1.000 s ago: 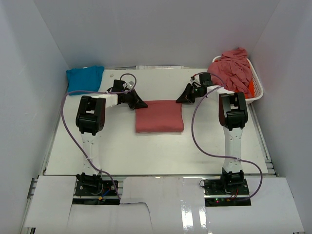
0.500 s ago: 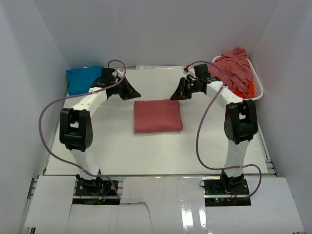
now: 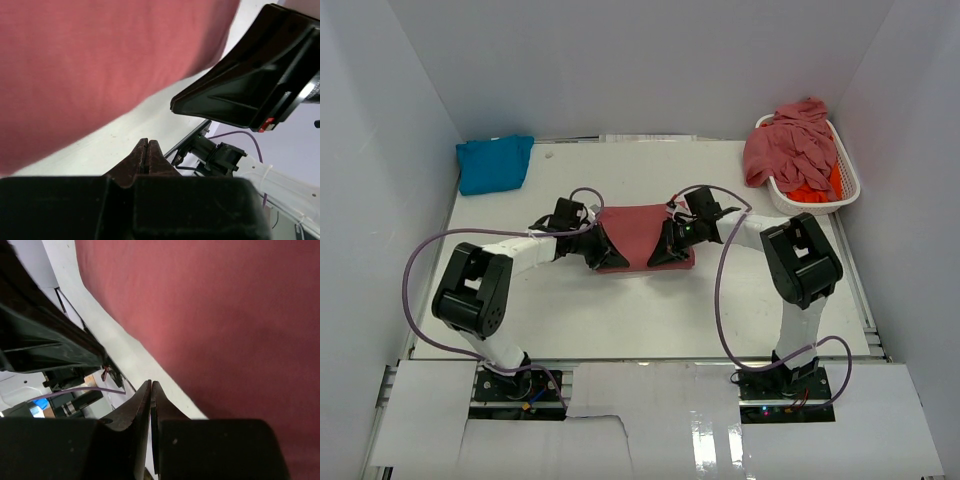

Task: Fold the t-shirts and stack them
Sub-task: Smooth out wrinkles on the folded tshirt

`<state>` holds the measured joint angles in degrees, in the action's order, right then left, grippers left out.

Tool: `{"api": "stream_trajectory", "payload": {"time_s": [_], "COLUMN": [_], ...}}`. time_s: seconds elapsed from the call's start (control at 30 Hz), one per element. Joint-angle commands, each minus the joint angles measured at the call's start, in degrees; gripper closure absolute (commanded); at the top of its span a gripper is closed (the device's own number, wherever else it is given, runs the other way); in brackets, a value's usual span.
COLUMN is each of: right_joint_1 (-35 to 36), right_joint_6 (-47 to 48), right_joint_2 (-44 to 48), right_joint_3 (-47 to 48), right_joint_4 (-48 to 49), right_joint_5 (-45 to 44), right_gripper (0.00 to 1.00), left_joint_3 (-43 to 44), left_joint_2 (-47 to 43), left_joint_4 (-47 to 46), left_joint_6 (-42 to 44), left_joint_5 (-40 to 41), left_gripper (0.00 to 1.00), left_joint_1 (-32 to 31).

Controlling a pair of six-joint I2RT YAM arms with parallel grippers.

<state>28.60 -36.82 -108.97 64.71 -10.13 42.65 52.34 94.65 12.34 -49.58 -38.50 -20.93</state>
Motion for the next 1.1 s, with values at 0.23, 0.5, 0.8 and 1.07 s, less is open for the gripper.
{"api": "stream_trajectory", "payload": {"time_s": [0.23, 0.5, 0.8, 1.07], "right_joint_1": [1.3, 1.4, 1.3, 1.3], "right_joint_6": [-2.2, -2.9, -2.4, -3.4], "right_joint_2": [-5.3, -9.3, -7.9, -10.7], "right_joint_3": [8.7, 8.8, 0.2, -6.5], "right_joint_4": [5.6, 7.3, 9.4, 17.9], "right_joint_5": [0.7, 1.5, 0.7, 1.2], "right_gripper": [0.92, 0.92, 0.92, 0.92], "left_joint_3": [4.5, 6.7, -1.6, -10.6], "left_joint_2": [3.8, 10.0, 7.8, 8.4], "left_joint_4": [-7.9, -10.0, -12.4, -16.2], "left_joint_6": [0.0, 0.1, -0.7, 0.0], "left_joint_5": [0.3, -1.5, -3.4, -3.6], "left_gripper": [1.00, 1.00, 1.00, 1.00], "left_joint_1": [0.7, 0.8, 0.7, 0.2]}}
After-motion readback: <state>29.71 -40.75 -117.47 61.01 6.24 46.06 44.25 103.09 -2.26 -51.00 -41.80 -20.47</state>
